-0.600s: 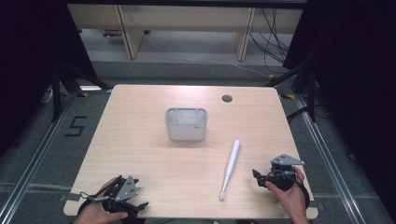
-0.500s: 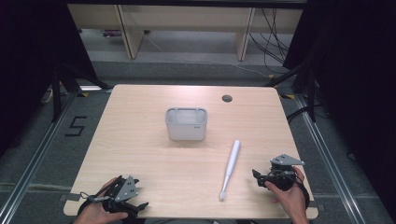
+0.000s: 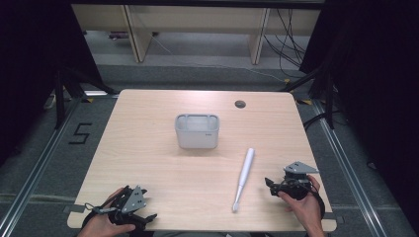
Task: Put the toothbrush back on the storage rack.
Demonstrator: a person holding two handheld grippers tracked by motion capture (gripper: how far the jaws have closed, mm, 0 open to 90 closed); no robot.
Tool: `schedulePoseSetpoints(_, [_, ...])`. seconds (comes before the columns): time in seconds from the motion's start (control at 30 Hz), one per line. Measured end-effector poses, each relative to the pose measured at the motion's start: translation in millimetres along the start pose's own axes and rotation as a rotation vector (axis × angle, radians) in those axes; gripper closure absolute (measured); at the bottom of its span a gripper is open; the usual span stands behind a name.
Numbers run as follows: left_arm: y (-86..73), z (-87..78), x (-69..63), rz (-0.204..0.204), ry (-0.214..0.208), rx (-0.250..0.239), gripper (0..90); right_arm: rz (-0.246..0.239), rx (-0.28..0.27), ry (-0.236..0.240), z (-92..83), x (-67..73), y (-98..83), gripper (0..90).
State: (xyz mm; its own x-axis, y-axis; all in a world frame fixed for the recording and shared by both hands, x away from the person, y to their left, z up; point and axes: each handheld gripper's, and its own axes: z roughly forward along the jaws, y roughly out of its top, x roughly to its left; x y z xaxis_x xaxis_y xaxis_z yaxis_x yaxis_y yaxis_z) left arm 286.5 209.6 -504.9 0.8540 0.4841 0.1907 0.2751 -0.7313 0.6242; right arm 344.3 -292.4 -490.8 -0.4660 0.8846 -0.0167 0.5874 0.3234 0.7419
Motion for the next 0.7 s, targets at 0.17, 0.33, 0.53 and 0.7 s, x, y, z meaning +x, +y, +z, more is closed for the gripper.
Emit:
schedulePoseSetpoints(0.17, [-0.3,0.2,0.7,-0.001,0.001,0.000,16.4,-0.015,-0.025,0.008,3.5,-1.9,4.9,23.3])
schedulePoseSetpoints(0.33, [-0.1,0.2,0.1,-0.004,0.000,0.001,16.4,0.060,-0.024,0.017,1.7,1.7,6.7,34.2])
schedulePoseSetpoints(0.53, [-0.2,0.5,0.2,0.003,-0.001,0.006,16.4,0.002,-0.049,0.036,3.9,-6.1,11.7,53.6])
schedulePoseSetpoints(0.7, [-0.1,0.6,0.0,0.001,0.001,0.006,16.4,0.025,-0.023,0.055,6.7,-0.5,16.4,61.0])
